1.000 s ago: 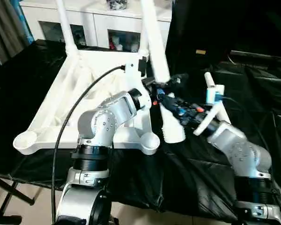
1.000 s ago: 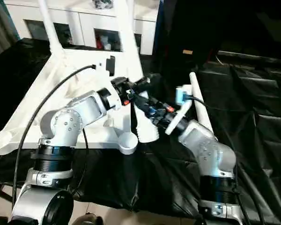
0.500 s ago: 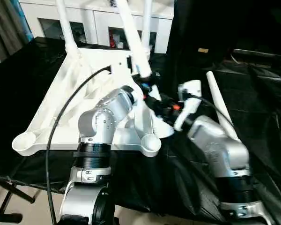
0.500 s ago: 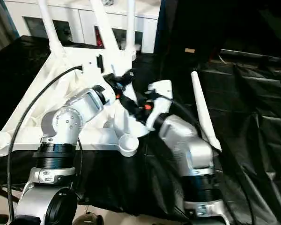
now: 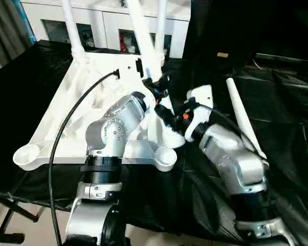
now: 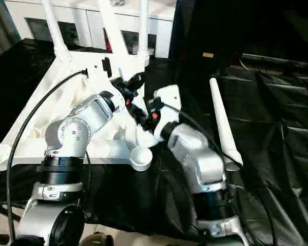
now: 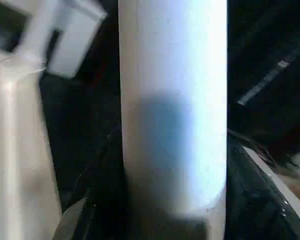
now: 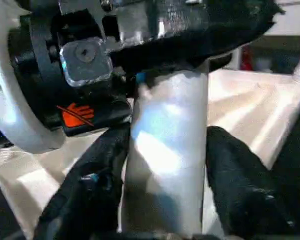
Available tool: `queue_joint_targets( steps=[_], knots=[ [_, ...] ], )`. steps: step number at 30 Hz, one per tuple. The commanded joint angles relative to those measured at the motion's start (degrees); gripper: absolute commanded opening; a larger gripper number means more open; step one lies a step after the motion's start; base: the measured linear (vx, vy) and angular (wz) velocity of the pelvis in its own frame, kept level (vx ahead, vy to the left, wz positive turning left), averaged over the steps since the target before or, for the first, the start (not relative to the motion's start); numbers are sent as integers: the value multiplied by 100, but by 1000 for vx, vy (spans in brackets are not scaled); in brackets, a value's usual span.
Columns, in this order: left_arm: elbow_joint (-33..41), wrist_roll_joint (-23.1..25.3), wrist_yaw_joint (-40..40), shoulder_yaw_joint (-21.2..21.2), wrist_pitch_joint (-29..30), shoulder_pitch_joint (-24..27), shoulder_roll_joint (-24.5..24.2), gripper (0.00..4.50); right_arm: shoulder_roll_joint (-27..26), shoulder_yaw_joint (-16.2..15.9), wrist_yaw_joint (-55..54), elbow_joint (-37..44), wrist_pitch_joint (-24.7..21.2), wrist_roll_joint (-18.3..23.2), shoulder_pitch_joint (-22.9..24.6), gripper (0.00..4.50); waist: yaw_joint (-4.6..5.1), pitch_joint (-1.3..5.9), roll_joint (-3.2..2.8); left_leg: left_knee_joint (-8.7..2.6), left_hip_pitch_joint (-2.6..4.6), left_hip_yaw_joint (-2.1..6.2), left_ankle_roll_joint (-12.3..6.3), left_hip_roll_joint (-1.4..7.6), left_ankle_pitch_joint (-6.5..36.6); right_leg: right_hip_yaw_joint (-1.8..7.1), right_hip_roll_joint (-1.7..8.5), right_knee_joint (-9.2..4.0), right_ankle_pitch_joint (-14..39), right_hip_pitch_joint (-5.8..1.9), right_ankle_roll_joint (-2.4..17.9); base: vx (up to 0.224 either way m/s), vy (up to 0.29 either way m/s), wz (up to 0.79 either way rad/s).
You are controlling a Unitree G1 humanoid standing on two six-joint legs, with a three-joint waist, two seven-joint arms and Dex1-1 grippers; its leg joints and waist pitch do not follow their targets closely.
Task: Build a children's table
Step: Pick table leg
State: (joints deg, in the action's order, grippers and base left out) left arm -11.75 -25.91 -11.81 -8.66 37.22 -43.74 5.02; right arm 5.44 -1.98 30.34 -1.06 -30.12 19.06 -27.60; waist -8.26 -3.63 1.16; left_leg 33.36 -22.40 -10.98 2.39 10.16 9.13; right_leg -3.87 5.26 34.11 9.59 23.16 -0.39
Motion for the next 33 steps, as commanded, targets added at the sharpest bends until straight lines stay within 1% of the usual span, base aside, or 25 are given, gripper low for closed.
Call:
queue_joint_targets(
  steps=[1, 2, 3, 4, 6, 7, 8, 9, 10, 11, 12, 13, 14, 15, 16, 17, 18, 21, 23, 26, 27, 30, 32, 33],
  knots=[
    [-30, -46, -577, 239, 30, -143, -229, 189, 520, 20, 810, 167, -317, 291, -85, 287, 3, 449, -53, -402, 142, 162, 128, 262, 1292, 232, 306, -345, 779, -298, 829, 0, 0, 0],
    [-2, -108, -898, 347, 91, -143, -389, 189, 855, -77, 1301, 184, -396, 359, -85, 294, -16, 449, -50, -392, 153, 156, 94, 270, 1284, 238, 307, -345, 749, -302, 820, 0, 0, 0],
    [10, -138, -1004, 376, 103, -141, -428, 189, 945, -108, 1434, 178, -394, 358, -89, 294, -17, 448, -42, -388, 153, 151, 68, 263, 1288, 236, 301, -346, 760, -305, 825, 0, 0, 0],
    [59, -237, -1211, 408, 172, -130, -483, 188, 1097, -151, 1677, 179, -470, 414, -97, 298, -19, 450, -39, -379, 138, 151, 57, 269, 1205, 241, 315, -327, 679, -318, 867, 0, 0, 0],
    [101, -323, -1380, 433, 232, -120, -526, 188, 1215, -184, 1871, 182, -543, 467, -103, 317, 5, 453, -19, -361, 116, 147, -3, 259, 1125, 229, 336, -310, 638, -333, 1038, 0, 0, 0],
    [163, -432, -1603, 471, 311, -111, -585, 188, 1346, -213, 2088, 156, -612, 529, -135, 338, 3, 457, 14, -351, 122, 137, -26, 263, 1100, 230, 342, -312, 643, -332, 1080, 0, 0, 0],
    [237, -569, -1855, 506, 412, -100, -647, 188, 1456, -216, 2303, 113, -690, 628, -181, 340, -13, 462, 4, -333, 142, 130, -82, 270, 1039, 231, 349, -292, 640, -322, 1228, 0, 0, 0],
    [270, -627, -2042, 544, 437, -101, -701, 188, 1535, -199, 2436, 36, -741, 723, -243, 340, -13, 462, 4, -333, 142, 130, -82, 270, 1039, 231, 349, -292, 640, -322, 1228, 0, 0, 0],
    [279, -657, -2161, 568, 444, -107, -736, 188, 1585, -185, 2518, -21, -774, 787, -289, 341, -11, 453, 17, -337, 138, 130, -113, 280, 1037, 231, 345, -288, 688, -316, 1283, 0, 0, 0],
    [289, -733, -2292, 571, 490, -127, -762, 188, 1611, -139, 2600, -157, -821, 867, -395, 341, -9, 440, 12, -335, 150, 124, -94, 284, 1121, 232, 351, -305, 856, -301, 1312, 0, 0, 0],
    [304, -778, -2391, 588, 505, -134, -777, 188, 1629, -123, 2659, -228, -849, 916, -451, 341, 7, 440, 36, -339, 144, 125, -93, 286, 1160, 231, 353, -309, 925, -308, 1315, 0, 0, 0],
    [314, -802, -2452, 601, 510, -137, -787, 188, 1641, -116, 2694, -267, -865, 947, -480, 341, 3, 437, 23, -336, 145, 128, -73, 282, 1196, 228, 360, -311, 1022, -303, 1314, 0, 0, 0],
    [357, -861, -2514, 615, 549, -129, -788, 188, 1659, -119, 2755, -305, -895, 984, -510, 341, -5, 427, 21, -340, 157, 122, -39, 285, 1277, 234, 358, -337, 1199, -291, 1261, 0, 0, 0],
    [398, -916, -2565, 627, 587, -120, -785, 188, 1676, -129, 2831, -339, -927, 1019, -536, 341, -3, 426, 34, -342, 165, 119, -30, 286, 1303, 236, 355, -343, 1252, -287, 1242, 0, 0, 0],
    [437, -956, -2654, 668, 609, -107, -804, 188, 1710, -160, 2955, -373, -965, 1058, -560, 341, -9, 426, 30, -346, 153, 124, -15, 283, 1314, 236, 364, -348, 1333, -297, 1211, 0, 0, 0],
    [454, -976, -2713, 694, 617, -102, -817, 188, 1732, -179, 3038, -398, -987, 1079, -577, 341, -17, 432, 28, -342, 167, 124, -10, 290, 1323, 235, 367, -356, 1381, -284, 1177, 0, 0, 0],
    [485, -989, -2789, 747, 632, -87, -839, 188, 1781, -243, 3161, -416, -1034, 1086, -589, 341, -20, 433, 43, -345, 165, 126, -6, 288, 1314, 232, 355, -356, 1403, -287, 1154, 0, 0, 0],
    [518, -1004, -2933, 804, 682, -70, -869, 188, 1913, -409, 3495, -402, -1122, 1065, -573, 341, -28, 431, 37, -350, 153, 131, 9, 297, 1257, 235, 352, -340, 1327, -292, 1135, 0, 0, 0],
    [519, -1022, -3030, 847, 700, -73, -920, 188, 2004, -511, 3666, -426, -1147, 1063, -579, 341, -30, 436, 49, -342, 143, 130, -4, 289, 1222, 235, 360, -340, 1331, -300, 1116, 0, 0, 0],
    [546, -1044, -3131, 878, 753, -83, -966, 188, 2037, -552, 3735, -519, -1128, 1076, -628, 341, -33, 442, 50, -330, 142, 128, -23, 285, 1146, 235, 362, -332, 1294, -292, 1143, 0, 0, 0],
    [551, -1046, -3147, 881, 758, -85, -971, 188, 2042, -561, 3748, -538, -1119, 1077, -640, 341, -32, 447, 54, -324, 134, 127, -25, 281, 1108, 234, 362, -322, 1243, -301, 1169, 0, 0, 0],
    [591, -1097, -3221, 938, 810, -83, -1004, 188, 2046, -597, 3823, -617, -1081, 1067, -685, 341, -32, 448, 46, -320, 145, 123, -32, 284, 1126, 230, 353, -322, 1246, -290, 1209, 0, 0, 0],
    [628, -1117, -3245, 972, 835, -67, -1009, 188, 2029, -613, 3856, -639, -1083, 1064, -695, 306, -34, 449, 49, -321, 142, 126, -37, 287, 1108, 230, 355, -315, 1210, -298, 1212, 0, 0, 0],
    [628, -1117, -3245, 972, 835, -67, -1009, 188, 2029, -613, 3856, -639, -1083, 1064, -695, 302, -33, 452, 41, -320, 143, 127, -37, 288, 1095, 229, 355, -312, 1172, -298, 1229, 0, 0, 0]
  ],
)
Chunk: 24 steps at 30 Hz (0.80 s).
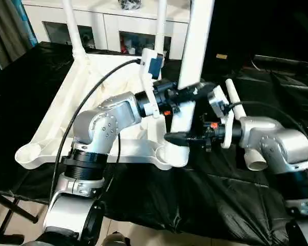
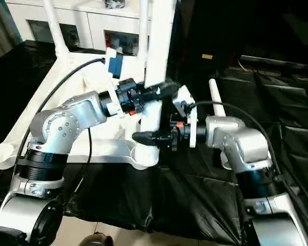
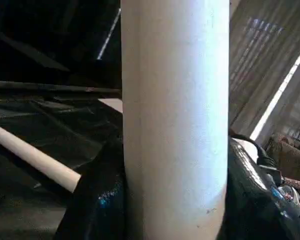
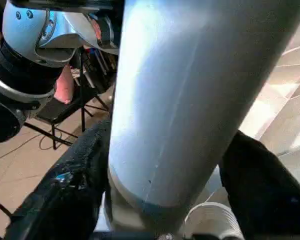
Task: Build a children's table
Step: Pick table leg
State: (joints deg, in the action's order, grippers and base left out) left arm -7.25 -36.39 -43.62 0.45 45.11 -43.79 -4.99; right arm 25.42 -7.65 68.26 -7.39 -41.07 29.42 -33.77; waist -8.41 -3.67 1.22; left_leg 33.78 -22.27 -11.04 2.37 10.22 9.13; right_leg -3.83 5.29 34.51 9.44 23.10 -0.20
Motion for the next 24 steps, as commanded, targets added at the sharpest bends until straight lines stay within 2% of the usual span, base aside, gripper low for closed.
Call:
queue_joint_targets(
  steps=[1, 4, 7, 8, 11, 15, 20, 22, 24],
  knots=[
    [193, -82, -103, 79, 78, -60, -6, 188, 13, -63, 104, -24, -22, 35, -84, 302, -18, 453, 28, -363, 128, 134, -33, 280, 1110, 223, 349, -350, 1190, -291, 1214, 0, 0, 0],
    [178, -60, -119, 92, 76, -73, 0, 188, 14, -118, 158, -27, -35, 12, -56, 264, -21, 456, 28, -360, 132, 134, -29, 280, 1118, 223, 351, -351, 1182, -296, 1221, 0, 0, 0],
    [140, -51, -129, 93, 60, -95, 0, 188, 23, -169, 198, -29, -37, 17, -24, 254, -21, 454, 31, -363, 134, 135, -21, 282, 1155, 224, 351, -354, 1212, -295, 1222, 0, 0, 0],
    [121, -57, -125, 94, 49, -108, -1, 188, 25, -181, 214, -35, -42, 22, -16, 238, -24, 454, 11, -362, 133, 138, -16, 281, 1156, 223, 350, -351, 1205, -295, 1222, 0, 0, 0],
    [91, -74, -108, 81, 23, -127, 15, 188, 15, -197, 232, -51, -62, 32, 2, 214, -21, 454, 9, -364, 137, 140, 3, 282, 1191, 223, 346, -352, 1216, -292, 1220, 0, 0, 0],
    [83, -88, -91, 60, 33, -138, 40, 186, 2, -214, 245, -66, -61, 25, 25, 196, -22, 454, 17, -366, 132, 141, 17, 281, 1211, 221, 345, -354, 1236, -297, 1214, 0, 0, 0],
    [102, -75, -15, 40, 77, -139, 56, 185, -8, -219, 221, -108, -40, 26, 42, 195, -26, 455, 8, -362, 134, 141, 20, 280, 1225, 222, 348, -352, 1229, -296, 1225, 0, 0, 0],
    [85, -120, 87, -39, 130, -155, 97, 241, -18, -211, 197, -101, -31, 27, 63, 194, -25, 455, 15, -359, 134, 140, 29, 277, 1255, 223, 349, -354, 1278, -299, 1212, 0, 0, 0],
    [142, -236, -147, -30, 112, -144, 67, 255, -59, -177, 106, -54, -21, 35, 129, 194, -27, 451, 15, -361, 131, 142, 32, 276, 1242, 221, 353, -359, 1329, -292, 1216, 0, 0, 0]
  ],
)
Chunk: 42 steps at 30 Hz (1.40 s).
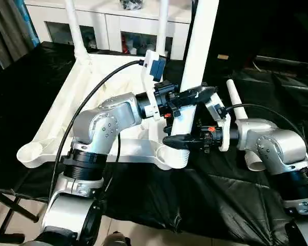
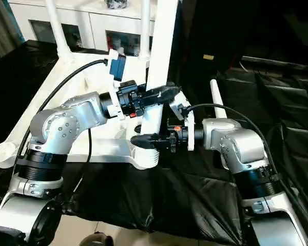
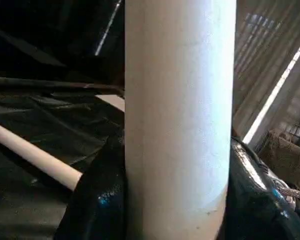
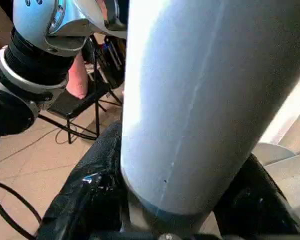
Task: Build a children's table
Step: Pick table leg
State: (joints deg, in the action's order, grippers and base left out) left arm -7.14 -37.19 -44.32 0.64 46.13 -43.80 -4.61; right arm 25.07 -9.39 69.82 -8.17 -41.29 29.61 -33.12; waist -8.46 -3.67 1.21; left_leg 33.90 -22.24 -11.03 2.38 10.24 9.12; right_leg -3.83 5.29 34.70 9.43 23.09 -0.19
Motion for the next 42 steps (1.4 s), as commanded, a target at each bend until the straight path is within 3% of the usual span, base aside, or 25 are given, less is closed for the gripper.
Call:
queue_joint_targets(
  steps=[1, 2, 4, 6, 8, 9, 10, 11, 12, 14, 16, 17, 18, 20, 21, 23, 25, 26, 27, 28, 29, 31, 32, 33, 42],
  knots=[
    [143, -141, -102, -53, -105, -131, 56, 263, -57, 29, -108, 25, 53, 5, 92, 193, -38, 452, -46, -373, 131, 148, 46, 272, 1268, 220, 358, -382, 1341, -288, 1228, 0, 0, 0],
    [143, -110, -89, -72, -243, -122, 98, 275, -96, 70, -182, 17, 107, -8, 112, 192, -16, 449, -11, -379, 124, 147, 58, 272, 1326, 219, 348, -397, 1345, -291, 1213, 0, 0, 0],
    [153, -82, 2, -209, -666, -98, 275, 288, -216, 199, -352, -10, 187, 20, 155, 191, -18, 450, -24, -387, 130, 153, 80, 279, 1402, 217, 353, -409, 1374, -293, 1195, 0, 0, 0],
    [135, -223, 395, -653, -1301, -139, 701, 294, -483, 484, -741, -50, 345, 95, 193, 190, -15, 447, -55, -390, 120, 159, 126, 288, 1478, 220, 367, -418, 1313, -293, 1245, 0, 0, 0],
    [105, -225, 760, -875, -1546, -191, 878, 297, -619, 634, -940, -44, 454, 134, 225, 190, -21, 455, -17, -383, 127, 156, 120, 279, 1537, 210, 372, -425, 1362, -301, 1244, 0, 0, 0],
    [75, -217, 872, -940, -1617, -226, 910, 297, -702, 724, -1109, -54, 526, 128, 242, 190, -25, 457, -68, -392, 135, 173, 128, 286, 1561, 211, 357, -410, 1370, -295, 1187, 0, 0, 0],
    [56, -239, 924, -1002, -1664, -250, 929, 297, -784, 804, -1295, -78, 614, 98, 258, 190, -19, 451, -57, -398, 138, 167, 121, 283, 1582, 210, 350, -429, 1400, -285, 1154, 0, 0, 0],
    [65, -262, 988, -1078, -1690, -260, 930, 297, -878, 875, -1563, -135, 791, -9, 277, 190, -14, 444, -113, -402, 138, 173, 151, 271, 1645, 206, 352, -437, 1503, -280, 1105, 0, 0, 0],
    [147, -404, 884, -1175, -1601, -232, 850, 297, -986, 970, -1927, -223, 1030, -165, 313, 190, 6, 442, -84, -406, 145, 167, 198, 265, 1692, 202, 354, -452, 1623, -260, 1060, 0, 0, 0],
    [199, -451, 794, -1189, -1529, -191, 760, 297, -1029, 1022, -2115, -250, 1129, -239, 339, 190, 4, 450, -84, -402, 141, 162, 196, 247, 1639, 201, 342, -449, 1684, -273, 1009, 0, 0, 0],
    [364, -93, 330, -841, -1526, 63, 291, 297, -1067, 1075, -2571, -271, 1397, -526, 429, 190, 8, 459, -107, -427, 141, 184, 200, 270, 1525, 206, 340, -429, 1612, -253, 940, 0, 0, 0],
    [487, 431, -261, -305, -1612, 385, -322, 297, -1092, 1133, -2939, -272, 1591, -753, 525, 190, 39, 454, -86, -437, 127, 172, 185, 260, 1501, 207, 314, -429, 1605, -264, 906, 0, 0, 0],
    [523, 596, -444, -136, -1643, 485, -511, 297, -1099, 1151, -3045, -272, 1647, -820, 554, 190, 54, 453, -124, -463, 137, 184, 215, 272, 1485, 220, 313, -416, 1715, -239, 767, 0, 0, 0],
    [498, 1122, -974, 361, -1961, 803, -1099, 297, -1071, 1142, -3201, -155, 1713, -994, 705, 190, 60, 450, -160, -452, 177, 167, 270, 260, 1554, 238, 302, -440, 1711, -210, 731, 0, 0, 0],
    [320, 1615, -1438, 785, -2403, 1026, -1621, 297, -1043, 1145, -3281, -41, 1705, -1070, 838, 190, 41, 456, -196, -466, 166, 193, 268, 244, 1566, 237, 300, -439, 1746, -223, 674, 0, 0, 0],
    [81, 1989, -1865, 1128, -2707, 1185, -2085, 297, -1014, 1149, -3273, 87, 1653, -1068, 976, 190, 77, 460, -230, -480, 195, 167, 318, 260, 1694, 255, 277, -411, 1629, -197, 656, 0, 0, 0],
    [-28, 2085, -2013, 1217, -2843, 1228, -2212, 297, -1013, 1147, -3273, 125, 1661, -1060, 1026, 190, 74, 460, -252, -486, 207, 167, 366, 263, 1768, 254, 286, -397, 1465, -193, 783, 0, 0, 0],
    [-389, 2273, -2322, 1374, -3142, 1253, -2434, 297, -989, 1107, -3286, 204, 1674, -1072, 1135, 190, 79, 456, -307, -486, 214, 164, 409, 261, 1881, 254, 294, -390, 1429, -188, 894, 0, 0, 0],
    [-681, 2414, -2437, 1466, -3331, 1218, -2524, 297, -967, 1076, -3289, 235, 1689, -1094, 1184, 190, 88, 441, -303, -489, 216, 158, 422, 254, 2029, 256, 297, -398, 1539, -187, 920, 0, 0, 0],
    [-707, 2426, -2447, 1474, -3347, 1215, -2531, 297, -965, 1073, -3289, 237, 1690, -1096, 1189, 190, 85, 430, -284, -494, 210, 160, 409, 245, 2071, 257, 293, -424, 1636, -189, 892, 0, 0, 0],
    [-1172, 2657, -2585, 1641, -3645, 1135, -2674, 269, -950, 1034, -3313, 273, 1720, -1108, 1249, 190, 80, 439, -321, -493, 221, 165, 425, 244, 2133, 262, 314, -420, 1740, -187, 885, 0, 0, 0],
    [-1347, 2750, -2634, 1728, -3778, 1101, -2745, 262, -958, 1025, -3339, 286, 1737, -1102, 1269, 190, 89, 433, -315, -504, 213, 179, 456, 255, 2261, 267, 345, -433, 1975, -194, 863, 0, 0, 0],
    [-1805, 2984, -2760, 1869, -4153, 999, -2853, 242, -960, 1017, -3378, 330, 1752, -1126, 1306, 190, 91, 429, -362, -495, 233, 181, 465, 250, 2308, 268, 343, -468, 2068, -167, 848, 0, 0, 0],
    [-1805, 2984, -2760, 1869, -4153, 999, -2853, 242, -960, 1017, -3378, 330, 1752, -1126, 1306, 190, 97, 429, -347, -495, 230, 179, 465, 246, 2314, 267, 341, -462, 2077, -172, 848, 0, 0, 0],
    [-3090, 3381, -3200, 2056, -4878, 619, -2889, 170, -899, 999, -3376, 508, 1711, -1195, 1460, 190, 81, 438, -417, -490, 219, 187, 457, 274, 2316, 273, 371, -421, 1887, -177, 1063, 0, 0, 0]
  ],
)
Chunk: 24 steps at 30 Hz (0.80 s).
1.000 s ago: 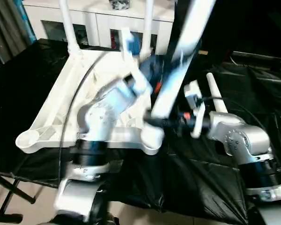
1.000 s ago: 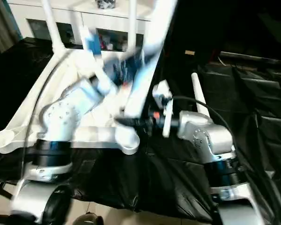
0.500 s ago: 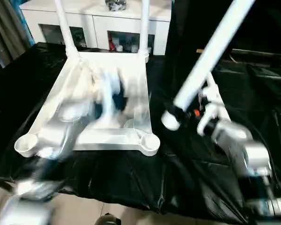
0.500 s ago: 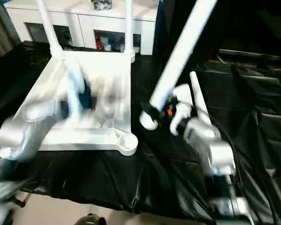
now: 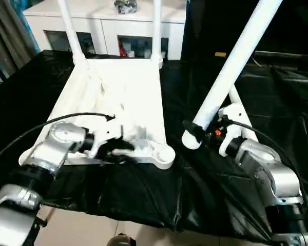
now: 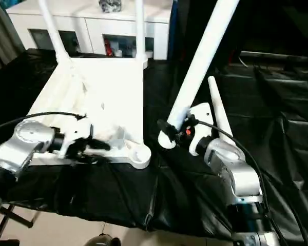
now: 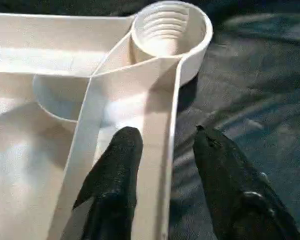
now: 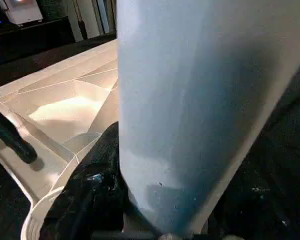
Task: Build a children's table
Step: Pick table leg, then insert table leg to table base
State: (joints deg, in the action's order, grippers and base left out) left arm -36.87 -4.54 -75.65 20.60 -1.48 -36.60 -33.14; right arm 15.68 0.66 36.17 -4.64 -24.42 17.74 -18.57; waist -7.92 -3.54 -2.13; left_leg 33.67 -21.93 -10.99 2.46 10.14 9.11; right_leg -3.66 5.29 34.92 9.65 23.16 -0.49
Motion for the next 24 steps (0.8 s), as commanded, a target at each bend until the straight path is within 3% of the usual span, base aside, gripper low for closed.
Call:
queue_joint_targets(
  steps=[1, 8, 12, 19, 20, 22, 24],
  knots=[
    [-215, 140, -92, 72, -177, -127, -35, 160, 44, -12, -15, 167, 24, -11, 14, 190, 26, 429, -93, -459, 192, 177, 442, 278, 2324, 256, 369, -438, 1855, -182, 1113, 0, 0, 0],
    [-862, 225, -293, 1, -508, -281, 50, 96, 39, -60, -35, 201, 25, -19, 27, 190, 9, 436, -99, -453, 174, 174, 370, 286, 2210, 254, 389, -441, 1897, -194, 1136, 0, 0, 0],
    [-969, 247, -321, -7, -548, -300, 73, 80, 38, -77, -21, 174, 45, -37, 11, 190, 6, 430, -98, -459, 179, 178, 381, 295, 2271, 255, 397, -447, 2014, -182, 1121, 0, 0, 0],
    [-1221, 341, -170, -38, -584, -353, 172, 12, 24, -105, -15, 120, 52, -32, -81, 190, 1, 430, -94, -464, 176, 181, 374, 301, 2265, 260, 402, -446, 1990, -182, 1127, 0, 0, 0],
    [-1208, 296, -8, -120, -460, -370, 283, 1, 17, -107, -15, 118, 35, -21, -127, 190, 13, 426, -26, -467, 172, 168, 354, 301, 2244, 259, 398, -455, 1984, -184, 1128, 0, 0, 0],
    [-1114, 208, 127, -212, -240, -375, 408, 0, 11, -132, 6, 117, 20, -13, -170, 190, 6, 426, -62, -455, 177, 167, 345, 307, 2207, 263, 419, -442, 2020, -182, 1164, 0, 0, 0],
    [-860, 121, 233, -236, 101, -338, 599, 0, 9, -182, 54, 63, 26, -19, -243, 190, 5, 427, -14, -450, 164, 164, 293, 305, 2115, 259, 420, -446, 2058, -194, 1155, 0, 0, 0]
  ],
)
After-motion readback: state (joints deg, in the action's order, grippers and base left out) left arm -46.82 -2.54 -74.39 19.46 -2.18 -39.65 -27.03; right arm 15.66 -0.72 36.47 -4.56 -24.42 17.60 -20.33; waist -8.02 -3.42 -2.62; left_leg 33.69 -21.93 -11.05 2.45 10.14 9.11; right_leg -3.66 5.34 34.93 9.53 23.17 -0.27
